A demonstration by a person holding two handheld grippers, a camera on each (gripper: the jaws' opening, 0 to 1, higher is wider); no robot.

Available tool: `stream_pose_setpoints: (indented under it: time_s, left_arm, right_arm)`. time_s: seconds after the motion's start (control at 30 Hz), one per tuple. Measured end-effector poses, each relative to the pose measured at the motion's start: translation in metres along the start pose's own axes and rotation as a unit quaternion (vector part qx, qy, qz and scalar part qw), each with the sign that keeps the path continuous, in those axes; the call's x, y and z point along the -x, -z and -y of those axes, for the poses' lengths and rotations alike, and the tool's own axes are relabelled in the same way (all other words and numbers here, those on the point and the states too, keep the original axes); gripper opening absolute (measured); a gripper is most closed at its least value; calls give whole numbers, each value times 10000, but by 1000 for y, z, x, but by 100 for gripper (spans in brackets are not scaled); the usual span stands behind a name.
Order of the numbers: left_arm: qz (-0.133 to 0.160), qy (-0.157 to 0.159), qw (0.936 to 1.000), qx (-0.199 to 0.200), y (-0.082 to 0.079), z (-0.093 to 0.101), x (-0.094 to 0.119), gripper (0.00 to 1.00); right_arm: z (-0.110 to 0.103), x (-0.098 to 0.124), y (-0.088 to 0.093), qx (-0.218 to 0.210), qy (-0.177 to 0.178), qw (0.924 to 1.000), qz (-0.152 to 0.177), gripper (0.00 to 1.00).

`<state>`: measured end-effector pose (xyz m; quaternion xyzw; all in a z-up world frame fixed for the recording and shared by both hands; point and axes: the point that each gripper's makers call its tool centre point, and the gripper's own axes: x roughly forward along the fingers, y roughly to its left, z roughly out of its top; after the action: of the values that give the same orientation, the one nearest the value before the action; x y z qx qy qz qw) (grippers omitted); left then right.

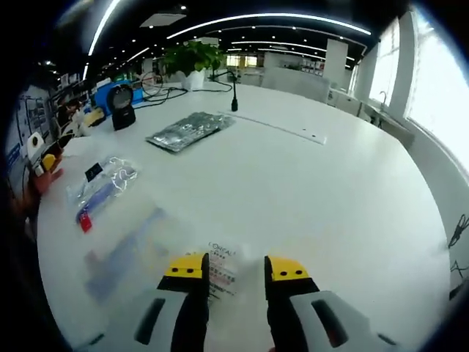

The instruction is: Clip sheet goods on table flip sheet goods clip sheet goods scan sheet goods put sheet goods back to table

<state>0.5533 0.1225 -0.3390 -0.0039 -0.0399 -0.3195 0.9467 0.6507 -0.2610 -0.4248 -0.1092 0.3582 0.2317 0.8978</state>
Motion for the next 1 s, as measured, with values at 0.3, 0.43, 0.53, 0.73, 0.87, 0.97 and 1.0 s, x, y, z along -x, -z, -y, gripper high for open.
stream_pose_setpoints:
  time_s: [0.3,0.43,0.53,0.73,0.87,0.97,1.0]
  left_arm:
    - [-3,19,10000,-10,0,1,0,40]
    - [1,15,10000,-17,0,1,0,40]
    - [0,16,10000,-29,0,1,0,40]
    - [-4,29,10000,-35,0,2,0,40]
    - [-13,20,10000,-49,0,2,0,40]
    - [-16,16,10000,-56,0,2,0,40]
    - [-16,16,10000,-56,0,2,0,40]
  right_arm:
    - [-1,-1,1,-196,-2,9996,-200,22]
    - [-3,-1,1,-178,-2,9995,-275,20]
    - [-5,-1,2,-183,-11,9994,-292,19]
    - [-10,-2,1,-164,-30,9994,-304,11]
    - [-10,-2,1,-188,-25,9994,-295,8]
    - [-10,-2,1,-173,-45,9994,-286,5]
    - [-10,-2,1,-168,-51,9994,-285,4]
